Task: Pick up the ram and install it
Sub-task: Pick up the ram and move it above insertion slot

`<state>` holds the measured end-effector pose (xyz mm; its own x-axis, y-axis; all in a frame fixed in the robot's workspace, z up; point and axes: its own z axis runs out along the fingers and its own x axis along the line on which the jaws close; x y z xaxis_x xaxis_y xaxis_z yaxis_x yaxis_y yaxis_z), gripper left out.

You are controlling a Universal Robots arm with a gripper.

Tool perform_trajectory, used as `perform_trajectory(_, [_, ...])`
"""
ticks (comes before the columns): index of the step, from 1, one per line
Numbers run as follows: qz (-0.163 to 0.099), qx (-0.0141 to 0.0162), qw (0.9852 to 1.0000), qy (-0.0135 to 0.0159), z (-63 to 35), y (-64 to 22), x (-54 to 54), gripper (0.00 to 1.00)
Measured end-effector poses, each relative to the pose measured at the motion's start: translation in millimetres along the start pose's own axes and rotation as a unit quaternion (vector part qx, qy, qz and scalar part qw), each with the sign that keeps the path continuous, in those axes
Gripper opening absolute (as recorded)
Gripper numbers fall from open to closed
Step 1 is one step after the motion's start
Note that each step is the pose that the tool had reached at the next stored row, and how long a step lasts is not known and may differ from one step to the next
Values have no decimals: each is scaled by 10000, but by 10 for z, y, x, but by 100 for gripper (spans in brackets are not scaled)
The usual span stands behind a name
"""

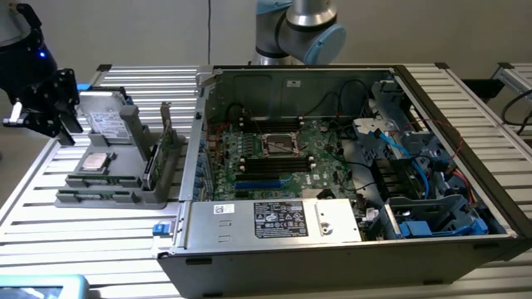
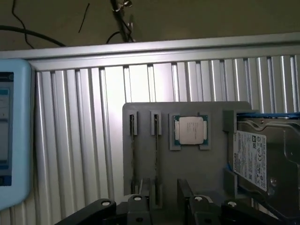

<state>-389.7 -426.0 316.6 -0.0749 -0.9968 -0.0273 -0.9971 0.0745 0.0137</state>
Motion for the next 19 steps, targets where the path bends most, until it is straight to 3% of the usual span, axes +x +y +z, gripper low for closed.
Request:
perform_trajectory(5, [-94,-2,10000,13,40,-1,20,36])
perform_trajectory(13, [-98,3,9999,86,95,-9,97,36])
perform_trajectory(19, [-104,4,9999,98,155,-24,173,36])
